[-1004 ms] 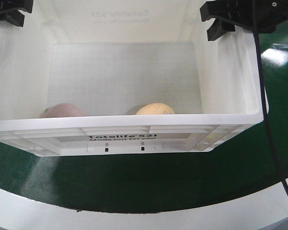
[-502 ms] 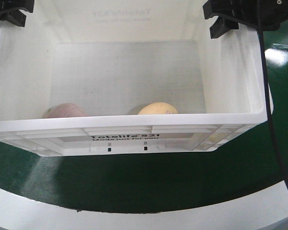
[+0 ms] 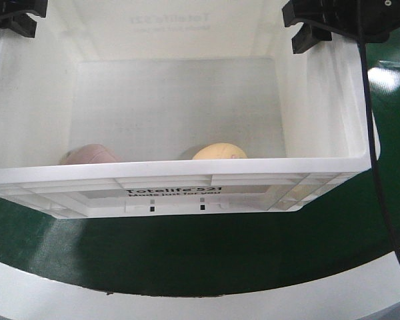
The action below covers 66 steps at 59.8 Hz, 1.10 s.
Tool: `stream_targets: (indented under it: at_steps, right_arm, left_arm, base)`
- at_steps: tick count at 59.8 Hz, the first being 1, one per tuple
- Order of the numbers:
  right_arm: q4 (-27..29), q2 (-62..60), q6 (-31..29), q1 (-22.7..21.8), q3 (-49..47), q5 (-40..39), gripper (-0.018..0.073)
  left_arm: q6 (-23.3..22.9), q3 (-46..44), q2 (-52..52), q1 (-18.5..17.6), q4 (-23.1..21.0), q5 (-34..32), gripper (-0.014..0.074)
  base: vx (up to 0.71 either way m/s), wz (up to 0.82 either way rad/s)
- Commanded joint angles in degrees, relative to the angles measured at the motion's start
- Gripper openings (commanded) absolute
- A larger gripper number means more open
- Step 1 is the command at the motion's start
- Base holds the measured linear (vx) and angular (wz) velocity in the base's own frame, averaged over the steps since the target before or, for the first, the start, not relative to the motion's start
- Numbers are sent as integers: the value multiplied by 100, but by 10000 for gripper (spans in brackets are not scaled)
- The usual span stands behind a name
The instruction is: Place moving items into box and shelve
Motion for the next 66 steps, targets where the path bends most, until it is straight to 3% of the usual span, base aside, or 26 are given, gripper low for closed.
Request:
stream_targets:
  at_steps: [1, 66]
  right_arm:
    - [-276, -302, 122, -41, -213, -563, -5]
    - [-276, -302, 122, -41, -213, -564, -5]
  left_arm:
    - [63, -247, -345, -19, -52, -546, -7]
    - [63, -247, -345, -19, -52, -546, -7]
  base:
    - [0, 0]
    - [0, 0]
